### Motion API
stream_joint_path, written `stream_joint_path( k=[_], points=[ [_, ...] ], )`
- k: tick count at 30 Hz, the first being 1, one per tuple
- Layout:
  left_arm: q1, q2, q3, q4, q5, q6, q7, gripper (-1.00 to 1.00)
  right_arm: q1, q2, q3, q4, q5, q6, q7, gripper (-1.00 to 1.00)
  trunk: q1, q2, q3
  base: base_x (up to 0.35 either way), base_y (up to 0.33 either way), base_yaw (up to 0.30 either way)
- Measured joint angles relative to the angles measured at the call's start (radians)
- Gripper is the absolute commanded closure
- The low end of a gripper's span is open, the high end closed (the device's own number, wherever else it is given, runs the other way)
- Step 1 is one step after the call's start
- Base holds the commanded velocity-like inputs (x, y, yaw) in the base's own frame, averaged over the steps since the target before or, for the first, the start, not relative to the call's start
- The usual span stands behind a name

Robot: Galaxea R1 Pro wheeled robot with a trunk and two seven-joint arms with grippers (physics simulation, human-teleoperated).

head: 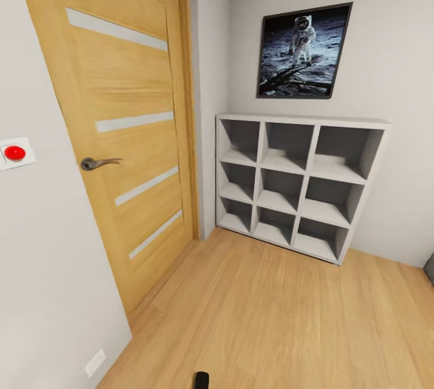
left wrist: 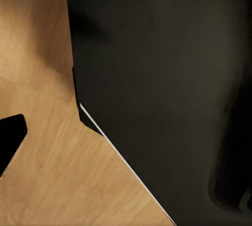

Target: Attach the digital camera to the camera tripod in the bedroom.

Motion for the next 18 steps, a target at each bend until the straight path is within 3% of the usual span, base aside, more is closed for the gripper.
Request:
stream_joint_path(
  k=[6, 18],
  points=[
    [0.0, 0.001, 0.0, 0.0, 0.0, -0.004, 0.0, -1.0, 0.0, 0.0, 0.0, 0.0, 0.0, 0.0, 0.0, -1.0, 0.0, 0.0, 0.0, 0.169, 0.0, -0.3],
    [0.0, 0.0, 0.0, 0.0, 0.0, -0.011, -0.001, -1.0, 0.0, 0.0, 0.0, 0.0, 0.0, -0.044, 0.0, -1.0, 0.0, 0.0, -0.005, 0.02, 0.0, -0.298]
  ],
)
